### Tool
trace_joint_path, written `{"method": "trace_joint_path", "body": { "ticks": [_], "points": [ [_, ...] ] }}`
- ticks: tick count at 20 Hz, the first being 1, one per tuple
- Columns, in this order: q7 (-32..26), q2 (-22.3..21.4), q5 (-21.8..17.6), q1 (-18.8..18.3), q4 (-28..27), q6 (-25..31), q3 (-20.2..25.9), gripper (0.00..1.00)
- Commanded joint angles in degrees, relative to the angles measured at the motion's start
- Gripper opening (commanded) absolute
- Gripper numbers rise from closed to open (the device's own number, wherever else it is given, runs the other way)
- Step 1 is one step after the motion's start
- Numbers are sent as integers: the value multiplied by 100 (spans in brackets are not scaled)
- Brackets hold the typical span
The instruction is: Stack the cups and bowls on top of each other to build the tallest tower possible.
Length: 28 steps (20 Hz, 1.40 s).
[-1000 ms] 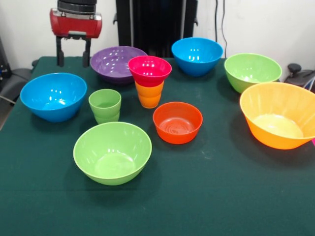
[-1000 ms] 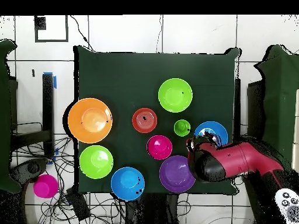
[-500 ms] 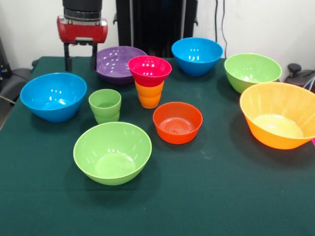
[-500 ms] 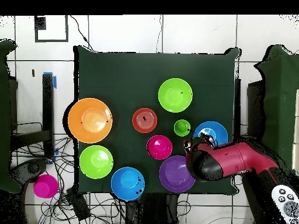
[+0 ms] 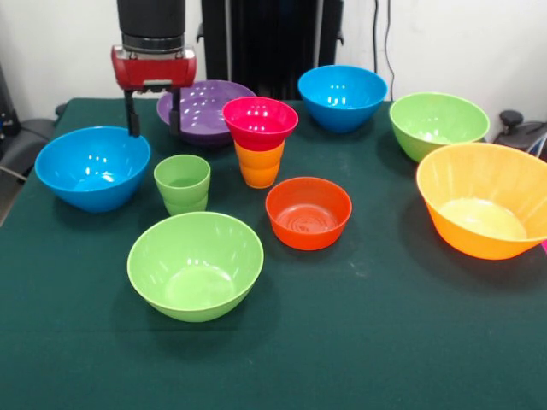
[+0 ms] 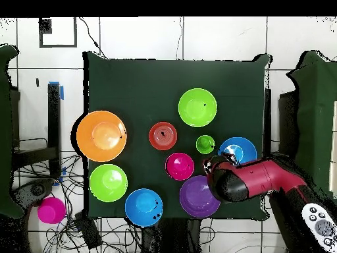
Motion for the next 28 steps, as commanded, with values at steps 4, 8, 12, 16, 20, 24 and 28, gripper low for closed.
{"method": "trace_joint_path", "body": {
  "ticks": [4,8,12,16,20,24,28],
  "points": [
    [-742,392,-225,221,-421,91,166,100],
    [-666,591,-315,330,-578,51,110,100],
    [-710,698,-328,358,-693,57,117,100],
    [-788,793,-331,376,-810,84,137,100],
    [-814,919,-352,394,-891,43,148,100],
    [-848,1019,-376,399,-1000,49,142,100],
    [-1076,908,-292,302,-1052,185,233,100]
  ]
}}
